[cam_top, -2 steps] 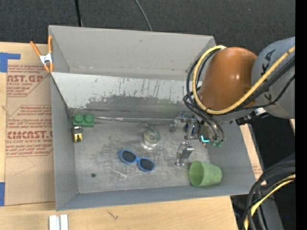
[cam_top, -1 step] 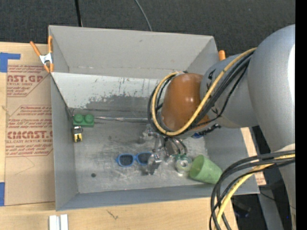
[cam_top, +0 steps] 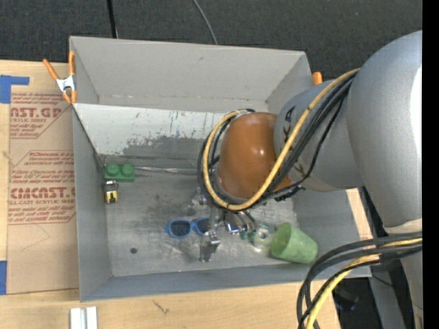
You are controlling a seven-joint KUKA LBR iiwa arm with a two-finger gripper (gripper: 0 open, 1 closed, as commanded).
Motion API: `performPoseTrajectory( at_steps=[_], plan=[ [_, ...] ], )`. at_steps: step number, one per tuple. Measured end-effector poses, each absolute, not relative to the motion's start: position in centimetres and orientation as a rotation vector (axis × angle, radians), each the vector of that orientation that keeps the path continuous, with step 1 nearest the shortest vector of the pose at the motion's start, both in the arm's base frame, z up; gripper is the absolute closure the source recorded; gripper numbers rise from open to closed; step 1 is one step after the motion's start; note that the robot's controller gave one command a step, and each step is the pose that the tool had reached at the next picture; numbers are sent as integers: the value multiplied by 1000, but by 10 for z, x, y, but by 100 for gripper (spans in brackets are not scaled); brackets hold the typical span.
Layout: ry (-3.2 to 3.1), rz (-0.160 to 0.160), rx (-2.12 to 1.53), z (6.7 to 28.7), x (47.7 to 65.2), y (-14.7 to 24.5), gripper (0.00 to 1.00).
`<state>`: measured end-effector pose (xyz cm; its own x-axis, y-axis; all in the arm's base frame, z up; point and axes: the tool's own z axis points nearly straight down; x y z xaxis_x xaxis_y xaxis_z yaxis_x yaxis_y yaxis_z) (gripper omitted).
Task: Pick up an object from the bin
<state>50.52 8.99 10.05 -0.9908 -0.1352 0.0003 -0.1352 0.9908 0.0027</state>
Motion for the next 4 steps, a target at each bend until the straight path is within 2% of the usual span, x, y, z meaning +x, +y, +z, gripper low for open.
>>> performPoseTrajectory(
  at_steps=[1, 2, 3, 4],
  plan=[
    [-3139, -2, -62, 103, 495, 96, 0],
    [-3140, -6, -289, 73, 486, 94, 0],
    [-3135, -4, -288, 74, 488, 94, 0],
    [-3130, -4, -287, 75, 487, 95, 100]
  ],
)
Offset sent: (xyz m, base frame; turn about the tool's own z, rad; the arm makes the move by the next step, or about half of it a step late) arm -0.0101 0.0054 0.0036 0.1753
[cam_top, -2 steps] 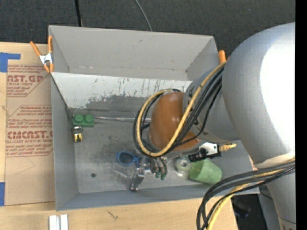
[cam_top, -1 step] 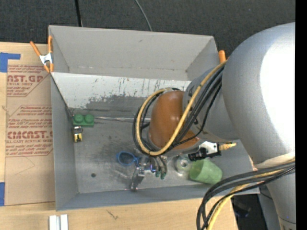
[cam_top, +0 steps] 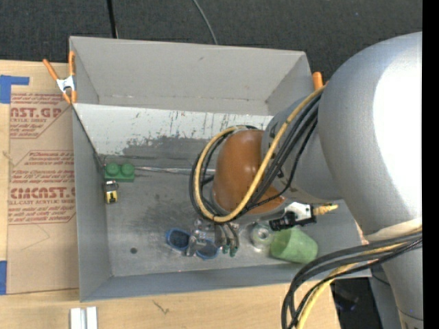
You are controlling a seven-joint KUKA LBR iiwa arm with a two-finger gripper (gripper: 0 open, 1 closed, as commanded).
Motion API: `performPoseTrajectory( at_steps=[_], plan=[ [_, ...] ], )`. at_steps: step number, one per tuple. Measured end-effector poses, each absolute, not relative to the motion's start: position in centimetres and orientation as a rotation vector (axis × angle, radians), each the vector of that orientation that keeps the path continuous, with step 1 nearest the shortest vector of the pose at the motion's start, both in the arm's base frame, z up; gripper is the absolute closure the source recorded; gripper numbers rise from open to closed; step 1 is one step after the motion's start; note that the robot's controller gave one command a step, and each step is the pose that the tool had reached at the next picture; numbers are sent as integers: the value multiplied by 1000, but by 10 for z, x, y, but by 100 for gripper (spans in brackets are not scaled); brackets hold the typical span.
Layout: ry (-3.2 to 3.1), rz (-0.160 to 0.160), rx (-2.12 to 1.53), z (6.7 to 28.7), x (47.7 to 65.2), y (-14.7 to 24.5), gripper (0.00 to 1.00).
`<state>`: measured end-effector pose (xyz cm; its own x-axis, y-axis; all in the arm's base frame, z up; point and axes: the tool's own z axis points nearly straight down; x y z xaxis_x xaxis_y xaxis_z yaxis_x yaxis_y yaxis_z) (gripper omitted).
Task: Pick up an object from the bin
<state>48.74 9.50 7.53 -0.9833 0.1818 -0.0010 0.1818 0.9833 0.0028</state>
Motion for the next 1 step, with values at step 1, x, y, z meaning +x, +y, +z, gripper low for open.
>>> performPoseTrajectory(
  at_steps=[1],
  plan=[
    [3121, 4, 285, 151, 489, 96, 100]
  ],
)
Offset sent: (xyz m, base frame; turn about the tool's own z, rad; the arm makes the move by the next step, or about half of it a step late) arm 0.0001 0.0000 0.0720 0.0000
